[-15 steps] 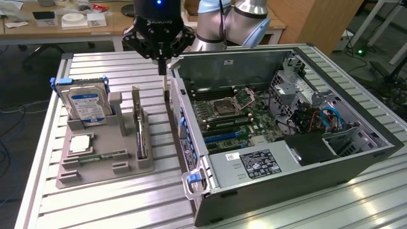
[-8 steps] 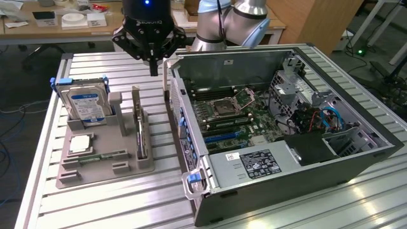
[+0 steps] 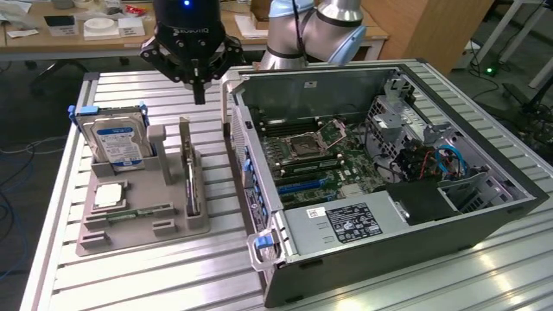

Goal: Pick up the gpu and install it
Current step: 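Reach for the gpu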

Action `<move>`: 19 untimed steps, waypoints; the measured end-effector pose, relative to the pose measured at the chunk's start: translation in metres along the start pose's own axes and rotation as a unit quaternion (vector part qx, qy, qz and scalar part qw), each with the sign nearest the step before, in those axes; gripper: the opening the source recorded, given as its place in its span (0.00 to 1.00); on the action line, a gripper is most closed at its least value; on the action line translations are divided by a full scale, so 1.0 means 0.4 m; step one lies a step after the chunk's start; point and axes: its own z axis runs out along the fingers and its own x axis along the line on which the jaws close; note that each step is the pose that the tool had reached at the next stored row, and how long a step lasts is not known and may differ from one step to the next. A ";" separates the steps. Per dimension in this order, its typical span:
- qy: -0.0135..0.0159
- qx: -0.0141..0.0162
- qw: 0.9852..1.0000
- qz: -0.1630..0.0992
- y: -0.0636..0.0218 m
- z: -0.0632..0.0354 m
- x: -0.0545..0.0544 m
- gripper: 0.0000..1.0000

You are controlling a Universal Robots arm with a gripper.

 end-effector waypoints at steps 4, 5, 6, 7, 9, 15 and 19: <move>0.000 0.000 1.000 -0.001 -0.001 0.000 0.015 0.10; 0.000 0.000 1.000 -0.001 -0.001 0.000 0.019 0.10; 0.000 0.000 1.000 -0.001 -0.001 -0.001 0.023 0.10; 0.000 0.000 1.000 -0.001 -0.002 -0.001 0.026 0.10; 0.000 0.000 1.000 0.000 -0.002 -0.001 0.035 0.10; 0.000 0.000 1.000 0.000 -0.004 -0.002 0.062 0.10; 0.000 0.000 1.000 -0.001 -0.005 -0.002 0.081 0.10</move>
